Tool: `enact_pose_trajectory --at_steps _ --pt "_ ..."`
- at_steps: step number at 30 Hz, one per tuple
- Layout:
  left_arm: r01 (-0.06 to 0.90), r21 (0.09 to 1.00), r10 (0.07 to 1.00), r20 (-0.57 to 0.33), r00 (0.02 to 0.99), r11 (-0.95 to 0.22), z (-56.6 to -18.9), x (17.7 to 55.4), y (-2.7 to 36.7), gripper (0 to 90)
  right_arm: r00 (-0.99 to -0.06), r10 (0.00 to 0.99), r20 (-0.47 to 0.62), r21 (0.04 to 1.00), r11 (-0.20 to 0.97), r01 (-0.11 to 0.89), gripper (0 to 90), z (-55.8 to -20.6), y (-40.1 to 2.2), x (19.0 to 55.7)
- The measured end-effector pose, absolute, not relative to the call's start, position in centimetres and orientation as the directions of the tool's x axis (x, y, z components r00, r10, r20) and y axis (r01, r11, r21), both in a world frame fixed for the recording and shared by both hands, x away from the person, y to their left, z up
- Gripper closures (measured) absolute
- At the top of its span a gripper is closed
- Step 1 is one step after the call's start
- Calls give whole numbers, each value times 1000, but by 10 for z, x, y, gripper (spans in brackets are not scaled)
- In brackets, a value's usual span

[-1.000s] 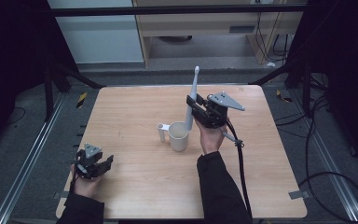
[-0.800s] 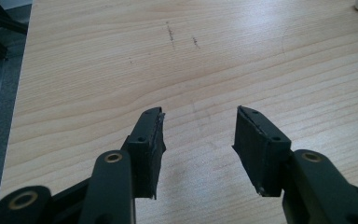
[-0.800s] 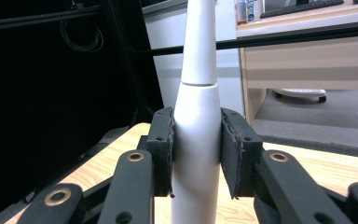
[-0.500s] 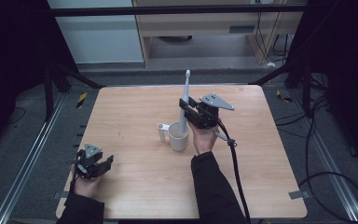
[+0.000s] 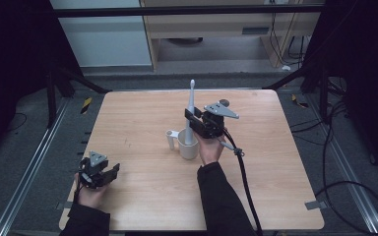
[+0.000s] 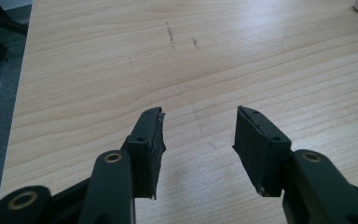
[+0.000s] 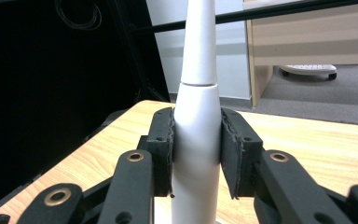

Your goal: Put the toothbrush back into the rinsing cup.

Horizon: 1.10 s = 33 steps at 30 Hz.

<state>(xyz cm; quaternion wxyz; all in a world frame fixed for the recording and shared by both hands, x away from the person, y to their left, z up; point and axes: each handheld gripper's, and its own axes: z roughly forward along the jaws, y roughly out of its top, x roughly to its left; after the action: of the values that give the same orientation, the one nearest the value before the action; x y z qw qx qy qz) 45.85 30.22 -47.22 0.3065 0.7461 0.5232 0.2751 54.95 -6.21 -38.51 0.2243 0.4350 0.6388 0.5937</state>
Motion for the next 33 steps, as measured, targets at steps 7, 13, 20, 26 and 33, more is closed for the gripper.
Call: enact_pose_trajectory --at_steps 7,13,20,26,33 --pt "611 746 949 91 301 -265 -472 458 302 510 -510 828 231 945 -68 319 673 -395 -60 551" --pt "611 745 949 93 302 -267 -472 458 302 510 -506 832 228 938 -48 343 673 -403 -58 552" --pt "612 744 949 93 302 -268 -472 458 302 509 -497 838 226 926 -26 377 672 -412 -57 554" --pt "612 743 948 94 303 -269 -472 458 302 510 -492 843 219 914 -1 406 672 -419 -56 554" --pt "612 744 948 94 303 -270 -472 458 302 510 -486 850 205 906 23 423 671 -422 -56 554"
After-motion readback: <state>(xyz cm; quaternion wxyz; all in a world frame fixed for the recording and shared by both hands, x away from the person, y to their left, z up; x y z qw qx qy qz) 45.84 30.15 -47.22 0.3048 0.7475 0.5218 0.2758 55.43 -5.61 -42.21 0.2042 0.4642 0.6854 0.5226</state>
